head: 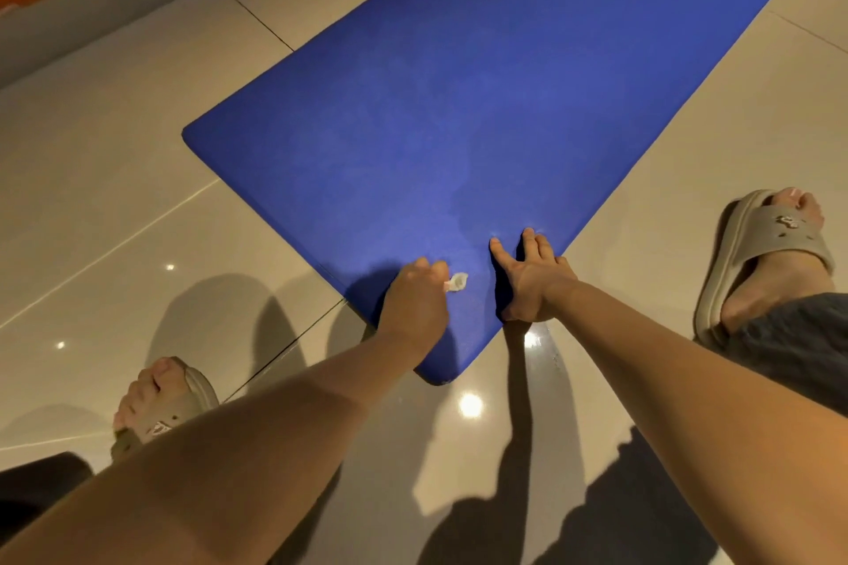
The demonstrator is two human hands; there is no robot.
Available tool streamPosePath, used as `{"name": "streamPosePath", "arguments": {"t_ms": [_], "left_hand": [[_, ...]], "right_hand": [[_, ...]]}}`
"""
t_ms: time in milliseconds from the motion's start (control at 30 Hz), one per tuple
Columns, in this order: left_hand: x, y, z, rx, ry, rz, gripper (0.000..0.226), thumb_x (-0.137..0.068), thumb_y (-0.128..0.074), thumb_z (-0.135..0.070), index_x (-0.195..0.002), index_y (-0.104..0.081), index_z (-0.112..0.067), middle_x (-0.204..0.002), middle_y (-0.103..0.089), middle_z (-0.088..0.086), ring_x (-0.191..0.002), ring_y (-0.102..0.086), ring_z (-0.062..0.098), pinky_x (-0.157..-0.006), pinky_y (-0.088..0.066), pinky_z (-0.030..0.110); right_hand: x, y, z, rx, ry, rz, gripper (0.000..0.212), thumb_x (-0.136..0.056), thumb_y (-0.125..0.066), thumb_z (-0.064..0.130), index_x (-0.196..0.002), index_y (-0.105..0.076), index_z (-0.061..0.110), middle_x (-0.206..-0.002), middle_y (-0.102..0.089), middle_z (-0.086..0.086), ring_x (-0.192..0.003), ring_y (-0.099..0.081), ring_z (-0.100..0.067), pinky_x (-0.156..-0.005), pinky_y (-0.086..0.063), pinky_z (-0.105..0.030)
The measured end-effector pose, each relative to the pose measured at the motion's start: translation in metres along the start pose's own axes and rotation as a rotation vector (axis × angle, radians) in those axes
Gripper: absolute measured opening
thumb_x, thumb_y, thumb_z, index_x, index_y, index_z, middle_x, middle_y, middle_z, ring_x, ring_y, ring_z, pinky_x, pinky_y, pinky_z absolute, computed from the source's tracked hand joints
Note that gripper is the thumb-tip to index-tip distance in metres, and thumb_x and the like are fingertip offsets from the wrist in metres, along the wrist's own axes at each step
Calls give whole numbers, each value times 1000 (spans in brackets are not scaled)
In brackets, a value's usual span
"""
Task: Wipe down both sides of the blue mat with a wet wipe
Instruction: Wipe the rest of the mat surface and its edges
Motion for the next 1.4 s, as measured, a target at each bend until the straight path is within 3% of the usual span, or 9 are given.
{"name": "streamPosePath", "arguments": {"t_ms": [233,367,533,700,800,967,1200,1267,1400], "left_hand": [[54,-20,-12,-11,-369,110,29,-87,-44,0,-106,-54,-18,-108,-56,5,-101,-55,24,-73,-33,30],[-16,22,92,50,55,-80,28,-90,-51,-4,-117,-58,-10,-117,-57,13,-112,-55,34,-90,-43,38],[-20,54,181,173,458,-199,17,-98,-52,-10,-110,-61,-3,-109,-60,19,-100,-58,39,-80,-43,41],[28,18,101,207,186,-234,14,-100,-47,-13,-92,-58,-11,-89,-58,12,-83,-60,35,-68,-38,36],[44,1,59,210,90,-59,9,-100,-49,-17,-102,-57,-16,-101,-59,7,-95,-61,27,-77,-42,32],[73,-2,31,259,67,114,8,-99,-55,-15,-102,-62,-12,-102,-62,9,-92,-62,30,-67,-38,34],[94,-10,37,592,266,26,33,-93,-69,-35,-70,-59,-13,-65,-56,2,-60,-48,22,-56,-38,33],[110,-14,16,574,244,11,34,-96,-65,-38,-70,-55,-18,-68,-51,-1,-60,-44,19,-56,-30,30],[126,-21,-8,539,220,-66,17,-100,-56,-26,-90,-67,-18,-92,-63,3,-84,-61,23,-70,-39,29]], "right_hand": [[0,0,0,20,-20,13,120,-84,-72,51,-156,22,34,-163,23,-20,-152,16,-40,-123,-16,-48],[0,-1,2,-12,-46,35,118,-85,-71,48,-156,22,35,-163,25,-19,-152,19,-38,-124,-15,-48],[-2,4,10,-161,-95,84,116,-81,-67,65,-159,11,32,-164,20,-19,-152,18,-39,-123,-17,-53],[14,1,45,-207,-147,-8,114,-79,-60,75,-159,3,24,-164,12,-19,-152,11,-40,-119,-23,-52],[32,-13,68,-203,-105,34,96,-89,-59,54,-160,0,24,-165,11,-16,-153,9,-38,-120,-25,-50],[56,-17,76,-183,-47,201,76,-91,-56,20,-155,-17,18,-144,-28,-14,-138,-30,-41,-107,-40,-42],[46,-18,77,30,-44,280,81,-100,-52,31,-161,2,30,-168,8,-9,-153,-3,-37,-120,-24,-45],[46,-20,76,7,-32,276,80,-101,-50,32,-161,2,30,-168,9,-9,-153,-1,-37,-120,-22,-44],[48,-28,74,-32,-16,251,85,-100,-51,36,-160,9,30,-166,18,-12,-153,9,-37,-123,-14,-44]]}}
Point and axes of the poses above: each hand's wrist, its own x-axis away from the middle knuckle, its own y-axis out of the back of the hand, z = x × y, the point moved 10 cm from there along -x, towards the middle knuckle
